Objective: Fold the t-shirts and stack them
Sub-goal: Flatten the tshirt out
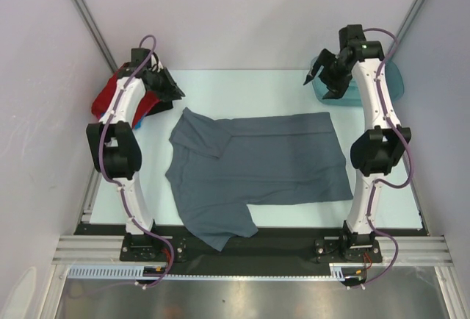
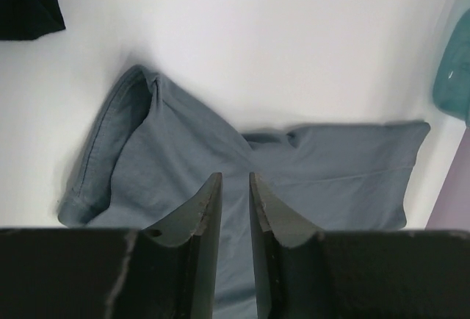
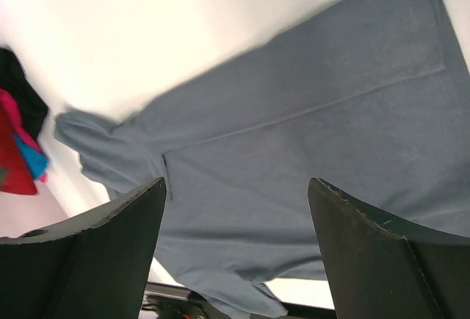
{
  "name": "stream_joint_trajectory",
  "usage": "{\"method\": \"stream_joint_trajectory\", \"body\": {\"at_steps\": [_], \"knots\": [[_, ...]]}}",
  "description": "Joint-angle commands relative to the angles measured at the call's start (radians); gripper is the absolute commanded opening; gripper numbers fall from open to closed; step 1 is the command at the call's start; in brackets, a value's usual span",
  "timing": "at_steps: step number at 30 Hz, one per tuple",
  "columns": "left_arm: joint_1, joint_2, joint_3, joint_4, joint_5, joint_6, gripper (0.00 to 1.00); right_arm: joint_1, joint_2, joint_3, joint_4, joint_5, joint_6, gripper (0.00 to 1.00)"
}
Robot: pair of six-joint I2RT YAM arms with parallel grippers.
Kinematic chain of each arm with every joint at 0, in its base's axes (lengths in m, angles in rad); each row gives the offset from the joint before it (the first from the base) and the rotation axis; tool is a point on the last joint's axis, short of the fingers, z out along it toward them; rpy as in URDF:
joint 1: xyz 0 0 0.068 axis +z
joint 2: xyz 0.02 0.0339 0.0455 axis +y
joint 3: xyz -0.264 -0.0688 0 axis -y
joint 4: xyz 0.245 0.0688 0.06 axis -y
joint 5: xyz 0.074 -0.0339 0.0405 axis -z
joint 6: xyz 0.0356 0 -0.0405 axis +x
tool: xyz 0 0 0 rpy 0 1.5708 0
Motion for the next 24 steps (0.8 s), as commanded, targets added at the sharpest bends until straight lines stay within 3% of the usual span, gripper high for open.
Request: {"method": "stream_joint_trajectory", "body": {"at_steps": [1, 13, 20, 21, 23, 24], "knots": [[0.011, -0.051, -0.076, 0.048, 0.039, -0.002, 0.26, -0.021, -0.091, 0.022, 0.025, -0.043, 0.043, 0.85], [0.034, -0.116, -0.171, 0.076, 0.057, 0.018, 0.24, -0.070, -0.040, 0.026, 0.020, -0.107, -0.034, 0.85], [0.034, -0.151, -0.266, 0.100, 0.039, 0.010, 0.24, -0.057, -0.065, -0.225, 0.115, -0.190, -0.023, 0.84], [0.034, -0.150, -0.266, 0.105, 0.048, -0.003, 0.24, -0.052, -0.060, -0.257, 0.112, -0.181, -0.026, 0.84], [0.034, -0.145, -0.250, 0.086, 0.049, -0.007, 0.24, -0.038, -0.045, -0.305, 0.076, -0.021, -0.069, 0.85], [0.036, -0.153, -0.251, 0.083, 0.054, -0.001, 0.29, -0.037, -0.031, -0.396, 0.062, 0.091, -0.073, 0.84]]}}
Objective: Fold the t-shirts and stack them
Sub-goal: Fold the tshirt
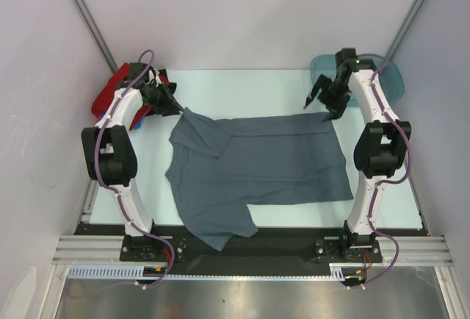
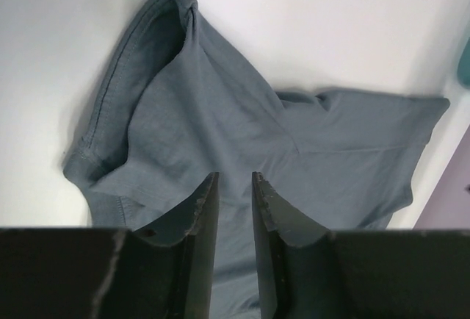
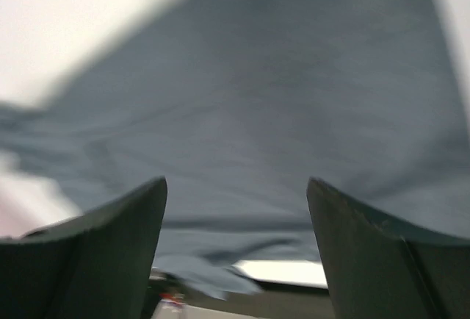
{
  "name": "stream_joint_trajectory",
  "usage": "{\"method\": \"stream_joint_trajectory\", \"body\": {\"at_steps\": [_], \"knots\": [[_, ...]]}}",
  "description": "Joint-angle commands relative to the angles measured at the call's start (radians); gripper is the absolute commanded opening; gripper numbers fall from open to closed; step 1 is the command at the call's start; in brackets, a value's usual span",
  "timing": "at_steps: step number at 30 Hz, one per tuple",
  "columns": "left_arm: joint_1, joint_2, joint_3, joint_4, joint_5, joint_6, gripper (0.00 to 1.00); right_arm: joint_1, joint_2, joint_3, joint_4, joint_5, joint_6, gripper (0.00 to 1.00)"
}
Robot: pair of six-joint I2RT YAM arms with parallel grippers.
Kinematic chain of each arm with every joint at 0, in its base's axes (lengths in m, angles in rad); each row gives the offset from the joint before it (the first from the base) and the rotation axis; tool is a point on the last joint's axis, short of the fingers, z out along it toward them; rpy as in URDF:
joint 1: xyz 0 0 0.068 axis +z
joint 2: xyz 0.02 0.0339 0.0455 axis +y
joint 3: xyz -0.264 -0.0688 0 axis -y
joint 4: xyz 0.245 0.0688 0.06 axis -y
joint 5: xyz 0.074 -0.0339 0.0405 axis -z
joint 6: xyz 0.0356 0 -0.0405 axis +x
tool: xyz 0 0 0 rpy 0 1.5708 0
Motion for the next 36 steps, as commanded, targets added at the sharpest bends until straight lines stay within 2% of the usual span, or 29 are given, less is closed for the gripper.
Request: {"method": "stream_joint_trajectory", "body": {"at_steps": [1, 3, 4, 5, 6, 7, 8, 9, 10, 11, 12, 16, 21, 24, 25, 26, 29, 30, 31, 36], "knots": [[0.005, -0.063, -0.001, 0.028, 0.012, 0.010, 0.30, 0.019, 0.008, -0.145, -0.021, 0.399, -0.039, 0.83], [0.007, -0.103, -0.009, 0.040, -0.011, 0.050, 0.35, 0.036, -0.045, -0.284, 0.138, 0.537, -0.074, 0.82], [0.005, -0.119, -0.030, 0.049, -0.049, 0.066, 0.38, 0.046, -0.088, -0.434, 0.224, 0.641, -0.094, 0.82], [0.004, -0.145, -0.052, 0.065, -0.068, 0.077, 0.44, 0.049, -0.134, -0.525, 0.314, 0.680, -0.135, 0.82], [0.005, -0.197, -0.082, 0.103, -0.095, 0.085, 0.56, 0.051, -0.230, -0.606, 0.511, 0.705, -0.156, 0.83], [0.004, -0.227, -0.128, 0.117, -0.104, 0.091, 0.51, 0.046, -0.268, -0.742, 0.603, 0.697, -0.168, 0.84], [0.005, -0.250, -0.147, 0.141, -0.105, 0.106, 0.43, 0.036, -0.294, -0.768, 0.669, 0.659, -0.165, 0.84], [0.002, -0.297, -0.165, 0.152, -0.102, 0.107, 0.39, 0.025, -0.306, -0.774, 0.670, 0.609, -0.159, 0.84], [0.004, -0.317, -0.191, 0.158, -0.102, 0.105, 0.40, 0.023, -0.312, -0.771, 0.670, 0.546, -0.162, 0.83], [0.002, -0.337, -0.202, 0.155, -0.105, 0.100, 0.42, 0.035, -0.313, -0.765, 0.667, 0.541, -0.168, 0.83], [0.002, -0.360, -0.211, 0.154, -0.111, 0.097, 0.50, 0.049, -0.314, -0.759, 0.667, 0.538, -0.180, 0.83], [-0.002, -0.426, -0.240, 0.112, -0.160, 0.100, 0.51, 0.129, -0.328, -0.709, 0.664, 0.515, -0.235, 0.84], [-0.001, -0.465, -0.260, 0.125, -0.175, 0.088, 0.58, 0.137, -0.314, -0.612, 0.587, 0.461, -0.237, 0.84], [-0.002, -0.492, -0.270, 0.135, -0.177, 0.068, 0.61, 0.140, -0.329, -0.584, 0.567, 0.392, -0.242, 0.87], [-0.002, -0.500, -0.279, 0.140, -0.178, 0.065, 0.62, 0.144, -0.337, -0.583, 0.564, 0.378, -0.245, 0.95], [-0.002, -0.511, -0.285, 0.143, -0.181, 0.061, 0.64, 0.148, -0.346, -0.575, 0.553, 0.381, -0.240, 0.98], [-0.001, -0.517, -0.300, 0.140, -0.200, 0.051, 0.69, 0.145, -0.352, -0.554, 0.530, 0.381, -0.234, 1.00], [-0.002, -0.512, -0.302, 0.137, -0.197, 0.048, 0.78, 0.145, -0.343, -0.546, 0.529, 0.360, -0.236, 1.00], [-0.001, -0.508, -0.300, 0.135, -0.186, 0.045, 1.00, 0.145, -0.334, -0.519, 0.519, 0.349, -0.231, 1.00], [-0.002, -0.485, -0.300, 0.112, -0.194, 0.028, 1.00, 0.146, -0.293, -0.446, 0.478, 0.242, -0.203, 1.00]]}}
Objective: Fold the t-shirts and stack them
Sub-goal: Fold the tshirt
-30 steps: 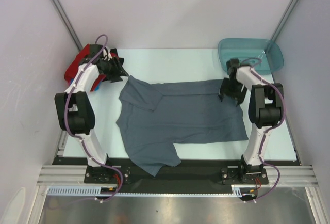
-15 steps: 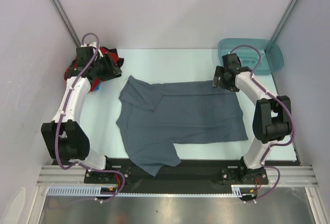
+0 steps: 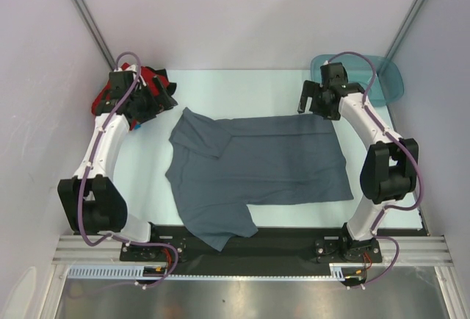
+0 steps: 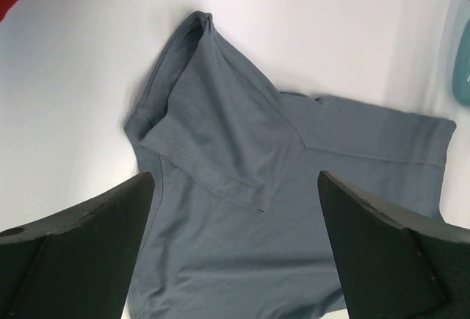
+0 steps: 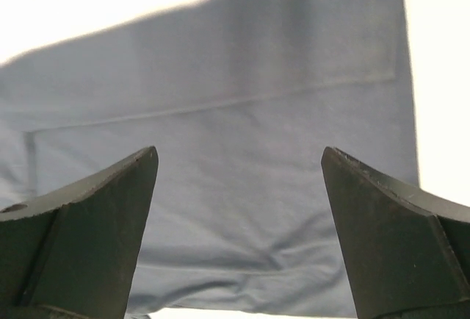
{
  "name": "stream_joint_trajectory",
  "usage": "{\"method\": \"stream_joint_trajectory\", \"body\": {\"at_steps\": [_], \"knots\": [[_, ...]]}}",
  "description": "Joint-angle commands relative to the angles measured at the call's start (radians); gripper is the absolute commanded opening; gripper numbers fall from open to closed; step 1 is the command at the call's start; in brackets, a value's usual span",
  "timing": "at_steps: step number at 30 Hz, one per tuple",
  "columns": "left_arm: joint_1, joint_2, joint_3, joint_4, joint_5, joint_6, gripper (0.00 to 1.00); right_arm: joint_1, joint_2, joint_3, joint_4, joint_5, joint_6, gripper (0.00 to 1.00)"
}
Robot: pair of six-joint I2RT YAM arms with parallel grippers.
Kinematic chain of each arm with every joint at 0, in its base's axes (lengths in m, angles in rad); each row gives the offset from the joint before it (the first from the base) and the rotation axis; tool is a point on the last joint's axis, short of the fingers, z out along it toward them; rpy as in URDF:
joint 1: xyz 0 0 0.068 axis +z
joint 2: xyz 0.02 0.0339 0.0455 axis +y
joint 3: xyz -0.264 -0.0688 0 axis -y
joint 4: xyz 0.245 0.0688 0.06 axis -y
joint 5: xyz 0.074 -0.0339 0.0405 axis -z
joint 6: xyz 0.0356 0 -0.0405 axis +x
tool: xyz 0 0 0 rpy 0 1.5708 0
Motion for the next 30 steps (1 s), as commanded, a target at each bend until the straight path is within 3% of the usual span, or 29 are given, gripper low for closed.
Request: {"method": "stream_joint_trajectory", "body": {"at_steps": [1, 8, 10, 14, 18, 21, 24, 27, 28, 30], "knots": [[-0.002, -0.011, 0.001, -0.001, -0.007, -0.016, 1.00, 0.003, 0.022, 0.091, -0.029, -0.092, 0.023, 1.00], [-0.016, 0.034, 0.003, -0.019, 0.022, -0.033, 1.00, 0.038, 0.056, 0.175, -0.124, -0.118, 0.080, 1.00], [-0.026, 0.037, -0.011, -0.010, 0.027, -0.030, 1.00, 0.096, 0.032, 0.091, -0.121, -0.096, 0.085, 0.99], [-0.081, 0.006, -0.049, 0.010, 0.059, -0.028, 1.00, 0.382, -0.172, -0.216, 0.049, 0.024, 0.126, 1.00], [-0.129, -0.026, -0.081, 0.002, 0.099, -0.018, 1.00, 0.519, -0.236, -0.467, 0.232, -0.061, 0.227, 1.00], [-0.141, -0.057, -0.112, -0.012, 0.102, 0.013, 1.00, 0.530, -0.214, -0.423, 0.211, -0.118, 0.194, 1.00], [-0.141, -0.063, -0.150, 0.002, 0.134, -0.004, 1.00, 0.520, -0.098, -0.417, 0.241, -0.326, 0.191, 1.00], [-0.141, -0.057, -0.157, 0.013, 0.159, -0.016, 1.00, 0.567, 0.128, -0.263, 0.018, -0.328, 0.107, 1.00], [-0.143, -0.057, -0.156, 0.016, 0.167, -0.016, 1.00, 0.640, 0.168, -0.247, -0.083, -0.283, 0.094, 0.89], [-0.141, -0.052, -0.150, 0.013, 0.162, -0.017, 1.00, 0.684, 0.181, -0.235, -0.078, -0.214, 0.103, 0.71]]}}
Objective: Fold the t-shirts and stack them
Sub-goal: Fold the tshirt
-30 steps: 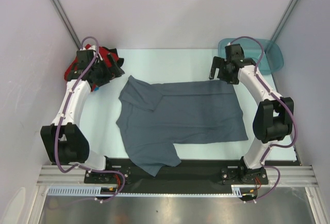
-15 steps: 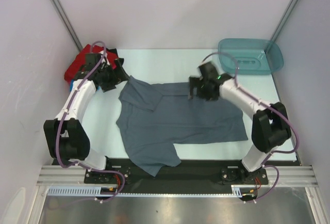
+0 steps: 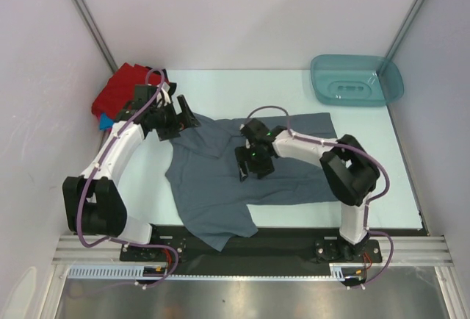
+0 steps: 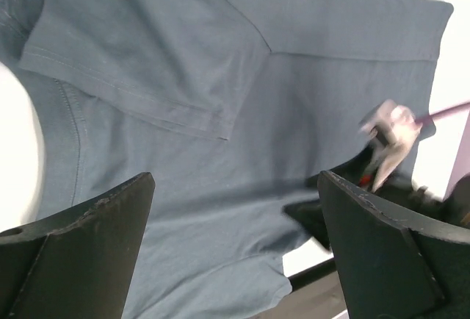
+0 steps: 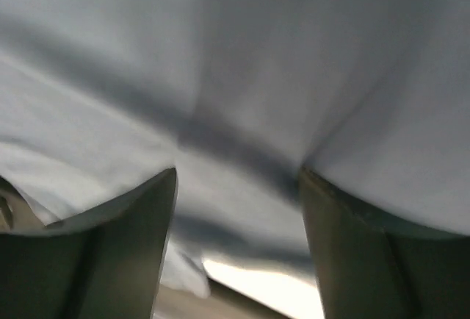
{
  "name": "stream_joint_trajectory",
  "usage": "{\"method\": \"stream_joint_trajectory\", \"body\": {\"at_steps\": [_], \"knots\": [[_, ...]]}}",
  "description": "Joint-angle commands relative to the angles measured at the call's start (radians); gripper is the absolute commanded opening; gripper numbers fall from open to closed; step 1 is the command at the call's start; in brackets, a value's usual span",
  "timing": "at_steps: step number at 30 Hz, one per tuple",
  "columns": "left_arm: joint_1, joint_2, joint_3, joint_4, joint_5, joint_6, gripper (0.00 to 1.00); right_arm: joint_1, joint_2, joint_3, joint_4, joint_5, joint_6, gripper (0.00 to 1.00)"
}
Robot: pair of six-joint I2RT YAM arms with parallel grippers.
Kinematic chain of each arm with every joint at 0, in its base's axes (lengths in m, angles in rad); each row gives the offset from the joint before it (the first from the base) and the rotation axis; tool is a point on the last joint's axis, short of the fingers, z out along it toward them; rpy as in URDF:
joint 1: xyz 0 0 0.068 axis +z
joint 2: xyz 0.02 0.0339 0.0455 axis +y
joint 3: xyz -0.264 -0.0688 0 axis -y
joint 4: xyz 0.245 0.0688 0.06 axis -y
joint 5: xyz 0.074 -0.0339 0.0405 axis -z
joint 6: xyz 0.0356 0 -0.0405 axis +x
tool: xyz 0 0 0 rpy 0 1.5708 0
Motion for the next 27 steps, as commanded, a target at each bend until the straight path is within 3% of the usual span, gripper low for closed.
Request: {"method": "stream_joint_trajectory", "body": {"at_steps": [1, 4, 7, 10, 14, 16, 23, 24, 25, 27], "knots": [[0.005, -0.023, 0.005, 0.021, 0.032, 0.003, 1.00, 0.127, 0.037, 0.012, -0.159, 0.052, -0.022, 0.72], [0.004, -0.025, 0.013, 0.015, 0.028, 0.008, 1.00, 0.155, 0.040, 0.009, -0.184, 0.091, 0.030, 0.77], [0.005, -0.022, 0.014, 0.012, 0.026, 0.008, 1.00, 0.176, 0.095, 0.015, -0.256, 0.113, 0.054, 0.65], [0.004, -0.022, 0.033, 0.003, 0.013, 0.016, 1.00, 0.163, 0.170, 0.035, -0.334, 0.031, 0.059, 0.62], [0.004, -0.042, 0.039, -0.006, -0.030, 0.037, 1.00, 0.156, 0.120, 0.061, -0.338, -0.020, 0.039, 0.52], [0.004, -0.034, 0.051, -0.010, -0.040, 0.042, 1.00, 0.163, 0.080, 0.049, -0.322, 0.012, 0.031, 0.56], [0.010, -0.013, 0.097, -0.039, -0.072, 0.063, 1.00, 0.123, 0.040, 0.040, -0.342, -0.004, 0.027, 0.56], [0.011, -0.009, 0.099, -0.039, -0.073, 0.065, 1.00, 0.111, 0.035, 0.078, -0.362, -0.018, 0.027, 0.58], [0.011, -0.006, 0.106, -0.048, -0.073, 0.071, 1.00, 0.107, 0.029, 0.105, -0.409, -0.017, 0.022, 0.67], [0.017, -0.002, 0.111, -0.056, -0.083, 0.076, 1.00, 0.109, 0.009, 0.103, -0.400, -0.029, 0.019, 0.71]]}}
